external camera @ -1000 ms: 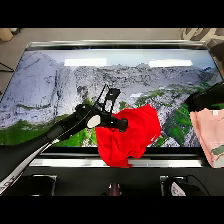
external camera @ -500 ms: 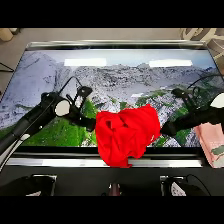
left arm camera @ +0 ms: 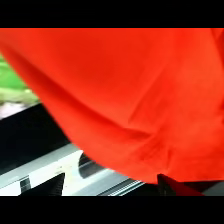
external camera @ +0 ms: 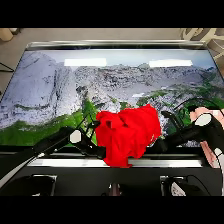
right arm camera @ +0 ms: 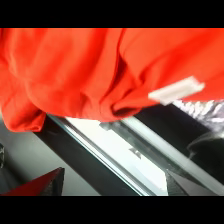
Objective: Fold the shirts.
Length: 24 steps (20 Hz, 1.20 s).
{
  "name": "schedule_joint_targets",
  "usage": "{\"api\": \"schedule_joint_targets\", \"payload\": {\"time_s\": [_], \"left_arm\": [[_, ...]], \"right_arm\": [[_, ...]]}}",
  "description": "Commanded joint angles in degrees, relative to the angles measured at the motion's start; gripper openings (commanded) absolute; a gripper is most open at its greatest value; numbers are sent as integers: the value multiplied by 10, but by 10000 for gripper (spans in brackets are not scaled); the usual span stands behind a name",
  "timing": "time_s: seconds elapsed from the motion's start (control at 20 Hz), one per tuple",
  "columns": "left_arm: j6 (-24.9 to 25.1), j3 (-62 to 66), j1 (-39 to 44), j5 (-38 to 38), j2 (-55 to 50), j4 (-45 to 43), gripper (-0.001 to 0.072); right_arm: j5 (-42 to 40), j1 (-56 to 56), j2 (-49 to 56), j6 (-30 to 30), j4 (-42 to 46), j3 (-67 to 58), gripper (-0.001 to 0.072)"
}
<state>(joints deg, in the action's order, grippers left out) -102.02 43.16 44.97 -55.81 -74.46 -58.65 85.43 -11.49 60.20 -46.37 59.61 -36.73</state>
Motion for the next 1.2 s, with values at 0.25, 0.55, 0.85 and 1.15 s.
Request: {"api": "schedule_joint_targets", "payload": {"time_s": [0.25,0.55,0.85,1.15], "left_arm": [[-26,-15,32,138,-28,57,349],[-10,-10,32,136,-5,38,28],[-10,-10,32,138,25,29,28],[-10,-10,32,138,51,13,27]], "right_arm": [[-76,0,-1,12,-23,87,690],[-127,0,1,21,-89,119,690],[-187,41,1,21,-127,135,686],[-269,200,15,-48,-123,131,74]]}}
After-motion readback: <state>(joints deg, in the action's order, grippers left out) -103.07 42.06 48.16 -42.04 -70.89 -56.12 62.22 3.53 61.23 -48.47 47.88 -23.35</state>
